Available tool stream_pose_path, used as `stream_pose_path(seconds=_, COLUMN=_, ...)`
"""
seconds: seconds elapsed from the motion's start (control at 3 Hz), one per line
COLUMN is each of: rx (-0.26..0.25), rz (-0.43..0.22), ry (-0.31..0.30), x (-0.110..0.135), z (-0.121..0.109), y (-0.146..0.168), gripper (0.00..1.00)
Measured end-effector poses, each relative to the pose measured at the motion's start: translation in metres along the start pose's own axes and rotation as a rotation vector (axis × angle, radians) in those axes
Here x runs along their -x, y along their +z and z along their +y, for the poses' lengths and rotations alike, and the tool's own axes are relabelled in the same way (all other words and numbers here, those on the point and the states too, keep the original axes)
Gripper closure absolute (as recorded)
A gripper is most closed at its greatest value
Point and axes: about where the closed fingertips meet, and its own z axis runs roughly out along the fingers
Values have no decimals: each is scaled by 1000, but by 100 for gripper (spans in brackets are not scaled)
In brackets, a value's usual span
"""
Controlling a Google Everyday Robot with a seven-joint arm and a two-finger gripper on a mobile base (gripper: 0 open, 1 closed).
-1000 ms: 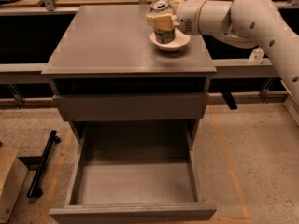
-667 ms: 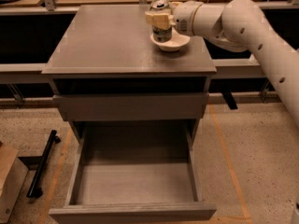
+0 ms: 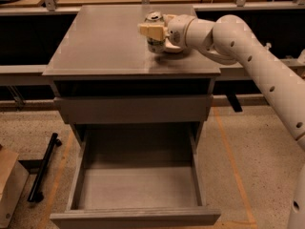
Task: Pick 7up can from middle drawer and place on counter
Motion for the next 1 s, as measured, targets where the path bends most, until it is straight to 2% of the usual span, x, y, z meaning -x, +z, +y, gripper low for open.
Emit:
stream_pose_path(seconds=0.33, rx=38, rz=23, ry=32, x=-22, z=17, y=12, gripper=0)
stream_pose_path(seconds=0.67, rx=21, rz=59, ry=52, x=-46, z=16, y=13, gripper=0)
stream_pose_path(seconds=1.0, rx=20, rz=59, ry=53, x=-46, z=16, y=13, gripper=0)
